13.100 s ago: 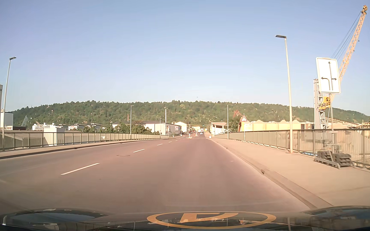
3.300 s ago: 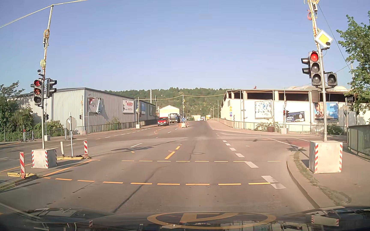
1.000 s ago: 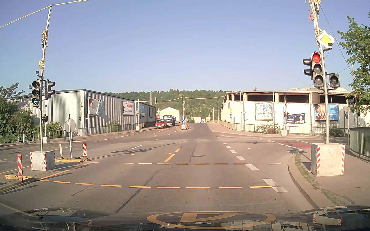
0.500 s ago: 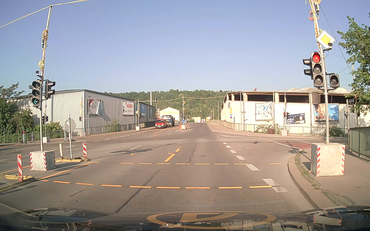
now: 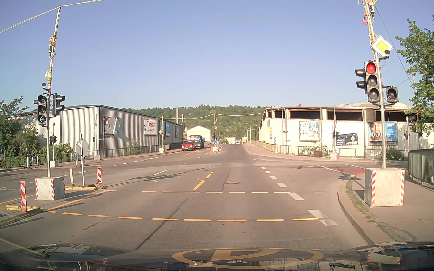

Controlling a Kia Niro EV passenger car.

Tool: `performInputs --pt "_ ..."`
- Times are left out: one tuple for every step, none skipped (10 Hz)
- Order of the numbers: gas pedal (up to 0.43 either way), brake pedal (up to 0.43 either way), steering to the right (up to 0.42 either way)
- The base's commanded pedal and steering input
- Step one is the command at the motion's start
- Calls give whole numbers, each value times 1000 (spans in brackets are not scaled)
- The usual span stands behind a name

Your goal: Follow the waypoints while adhering to traffic rules and regulations

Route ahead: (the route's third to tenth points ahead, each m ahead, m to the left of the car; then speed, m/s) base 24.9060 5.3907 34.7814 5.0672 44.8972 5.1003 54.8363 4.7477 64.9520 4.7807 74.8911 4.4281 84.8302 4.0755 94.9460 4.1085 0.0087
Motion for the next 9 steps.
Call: performInputs --pt "0 299 -3" --pt "0 299 -3" --pt "0 299 -3" --pt "0 299 -3" --pt "0 299 -3" --pt "0 299 -3" --pt "0 299 -3" --pt "0 299 -3" --pt "0 299 -3"
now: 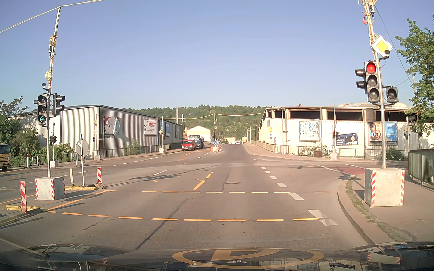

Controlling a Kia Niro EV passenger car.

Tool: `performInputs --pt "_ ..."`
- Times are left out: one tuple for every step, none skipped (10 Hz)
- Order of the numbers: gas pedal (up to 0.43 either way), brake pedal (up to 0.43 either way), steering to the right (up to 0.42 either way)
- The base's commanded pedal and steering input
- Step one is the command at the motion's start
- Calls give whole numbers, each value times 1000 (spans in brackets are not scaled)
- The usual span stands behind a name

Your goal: Follow the waypoints while adhering to traffic rules and regulations

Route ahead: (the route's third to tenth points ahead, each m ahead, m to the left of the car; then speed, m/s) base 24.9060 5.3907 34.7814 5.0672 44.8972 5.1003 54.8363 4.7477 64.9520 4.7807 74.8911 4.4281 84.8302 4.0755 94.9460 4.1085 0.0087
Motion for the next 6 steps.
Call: performInputs --pt "0 299 -3" --pt "0 299 -3" --pt "0 299 -3" --pt "0 299 -3" --pt "0 299 -3" --pt "0 299 -3"
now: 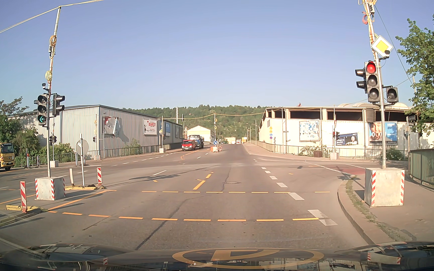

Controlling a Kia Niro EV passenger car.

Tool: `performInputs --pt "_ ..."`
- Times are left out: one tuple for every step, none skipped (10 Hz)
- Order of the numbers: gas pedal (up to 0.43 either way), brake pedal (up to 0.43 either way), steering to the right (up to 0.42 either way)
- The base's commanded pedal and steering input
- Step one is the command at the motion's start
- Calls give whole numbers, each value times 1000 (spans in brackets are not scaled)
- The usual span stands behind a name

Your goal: Follow the waypoints while adhering to traffic rules and regulations

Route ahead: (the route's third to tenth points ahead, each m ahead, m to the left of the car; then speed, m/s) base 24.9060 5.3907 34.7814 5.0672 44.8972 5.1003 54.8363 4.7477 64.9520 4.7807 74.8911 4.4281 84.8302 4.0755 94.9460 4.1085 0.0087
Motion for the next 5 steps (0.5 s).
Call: performInputs --pt "0 299 -3" --pt "0 299 -3" --pt "0 299 -3" --pt "0 299 -3" --pt "0 299 -3"
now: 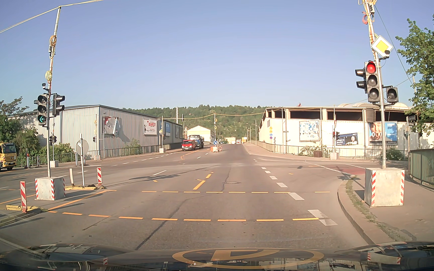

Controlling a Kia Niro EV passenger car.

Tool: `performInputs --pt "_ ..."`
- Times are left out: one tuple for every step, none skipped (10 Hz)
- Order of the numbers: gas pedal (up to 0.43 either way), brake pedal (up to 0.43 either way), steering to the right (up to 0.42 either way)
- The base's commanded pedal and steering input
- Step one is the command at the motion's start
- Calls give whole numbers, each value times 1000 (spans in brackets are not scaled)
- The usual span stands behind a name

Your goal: Follow the waypoints while adhering to traffic rules and regulations

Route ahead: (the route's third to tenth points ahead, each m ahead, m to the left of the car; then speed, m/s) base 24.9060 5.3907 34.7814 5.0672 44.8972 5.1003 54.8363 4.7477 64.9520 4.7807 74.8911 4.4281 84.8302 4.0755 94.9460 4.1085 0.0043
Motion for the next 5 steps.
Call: performInputs --pt "0 299 -3" --pt "0 299 -3" --pt "0 299 -3" --pt "0 299 -3" --pt "0 299 -3"
